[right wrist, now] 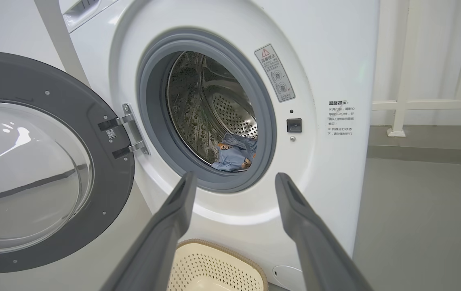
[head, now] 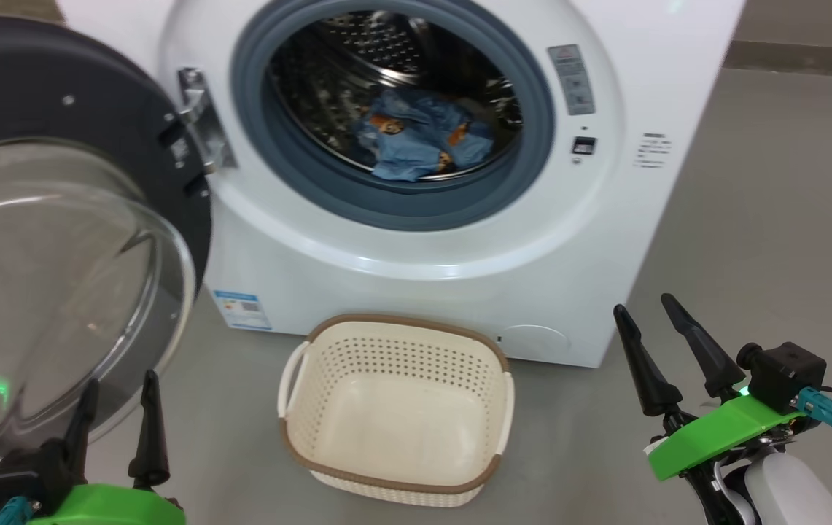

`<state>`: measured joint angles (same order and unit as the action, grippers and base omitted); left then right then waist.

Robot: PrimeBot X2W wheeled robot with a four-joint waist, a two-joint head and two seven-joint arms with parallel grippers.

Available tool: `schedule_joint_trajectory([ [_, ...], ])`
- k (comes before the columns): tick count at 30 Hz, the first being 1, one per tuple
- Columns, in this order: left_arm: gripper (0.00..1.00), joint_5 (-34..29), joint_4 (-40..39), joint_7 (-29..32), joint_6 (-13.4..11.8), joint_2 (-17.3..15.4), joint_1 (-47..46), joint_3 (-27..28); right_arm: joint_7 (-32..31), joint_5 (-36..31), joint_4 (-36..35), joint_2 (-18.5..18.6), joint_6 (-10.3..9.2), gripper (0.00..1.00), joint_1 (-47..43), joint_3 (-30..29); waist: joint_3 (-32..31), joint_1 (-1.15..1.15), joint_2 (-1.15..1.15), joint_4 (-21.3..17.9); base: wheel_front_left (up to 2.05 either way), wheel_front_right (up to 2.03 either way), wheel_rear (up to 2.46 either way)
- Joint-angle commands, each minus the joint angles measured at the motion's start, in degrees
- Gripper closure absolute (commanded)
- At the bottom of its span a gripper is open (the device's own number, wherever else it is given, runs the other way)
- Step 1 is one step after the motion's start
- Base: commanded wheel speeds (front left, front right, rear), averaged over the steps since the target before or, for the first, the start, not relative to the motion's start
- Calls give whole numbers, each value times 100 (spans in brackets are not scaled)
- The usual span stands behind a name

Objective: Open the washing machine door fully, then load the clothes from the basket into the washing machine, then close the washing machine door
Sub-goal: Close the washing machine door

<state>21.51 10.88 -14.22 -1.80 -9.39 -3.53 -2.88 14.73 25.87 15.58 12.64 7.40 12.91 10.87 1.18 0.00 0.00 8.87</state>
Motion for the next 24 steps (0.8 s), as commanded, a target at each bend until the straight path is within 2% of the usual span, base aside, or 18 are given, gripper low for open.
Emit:
schedule_joint_trajectory([
  [1, 0, -13, -149, -61, -43, -122, -84, 210, 27, 65, -108, 46, 9, 0, 8, 149, -35, 0, 0, 324, 0, 0, 0],
  [5, 0, -18, -150, -62, -98, -128, -63, 217, 27, 86, -84, 44, 9, 0, -2, 202, -45, 0, 0, 640, 0, 0, 0],
  [13, 0, 59, -162, -55, -52, -115, -39, 160, 27, 120, -44, 41, 9, 0, -8, 336, -93, 0, 0, 1150, 0, 0, 0],
  [24, 0, 48, -180, -59, -81, -159, 65, 126, 27, 158, 6, 94, 9, 0, -37, 491, -72, 0, 0, 1413, 0, 0, 0],
])
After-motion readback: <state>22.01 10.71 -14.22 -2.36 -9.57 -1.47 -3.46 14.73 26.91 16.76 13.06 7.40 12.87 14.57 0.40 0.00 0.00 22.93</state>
